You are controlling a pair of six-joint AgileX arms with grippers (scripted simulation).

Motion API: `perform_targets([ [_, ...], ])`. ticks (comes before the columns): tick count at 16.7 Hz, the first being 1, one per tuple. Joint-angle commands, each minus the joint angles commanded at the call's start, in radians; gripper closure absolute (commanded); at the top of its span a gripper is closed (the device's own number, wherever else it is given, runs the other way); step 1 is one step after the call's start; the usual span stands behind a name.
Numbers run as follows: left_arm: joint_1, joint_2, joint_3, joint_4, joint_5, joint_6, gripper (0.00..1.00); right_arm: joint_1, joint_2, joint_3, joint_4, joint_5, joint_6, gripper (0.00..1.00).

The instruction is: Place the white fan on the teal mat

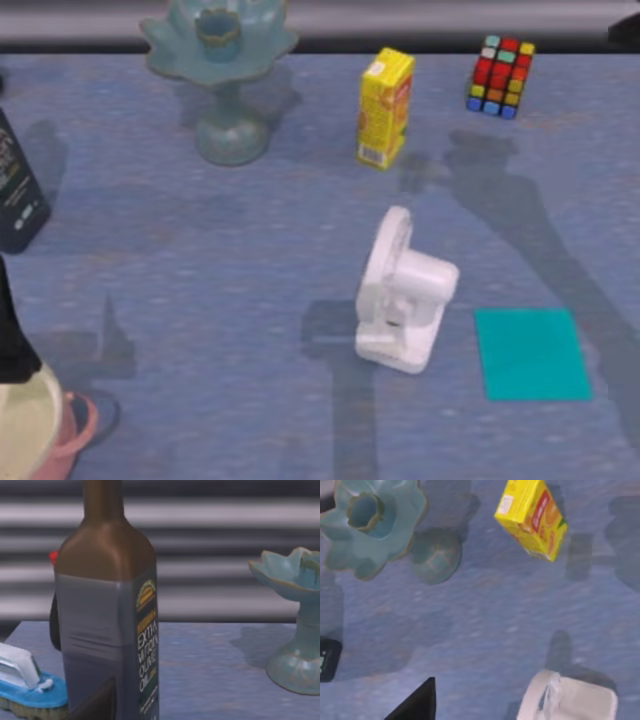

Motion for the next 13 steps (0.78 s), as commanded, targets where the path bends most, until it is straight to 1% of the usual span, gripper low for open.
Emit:
perform_targets([
  [3,0.000,0.000,0.000,0.000,0.000,0.000,0.00,0.072,0.237,0.221,-0.149,-0.013,0.123,0.00],
  [6,0.000,0.000,0.000,0.000,0.000,0.000,0.00,0.132,0.461,0.380,-0.299,-0.022,0.221,0.00],
  [10,0.000,0.000,0.000,0.000,0.000,0.000,0.00,0.185,0.685,0.496,-0.462,-0.028,0.304,0.00],
  [13,0.000,0.000,0.000,0.000,0.000,0.000,0.00,0.202,0.757,0.526,-0.521,-0.028,0.330,0.00],
])
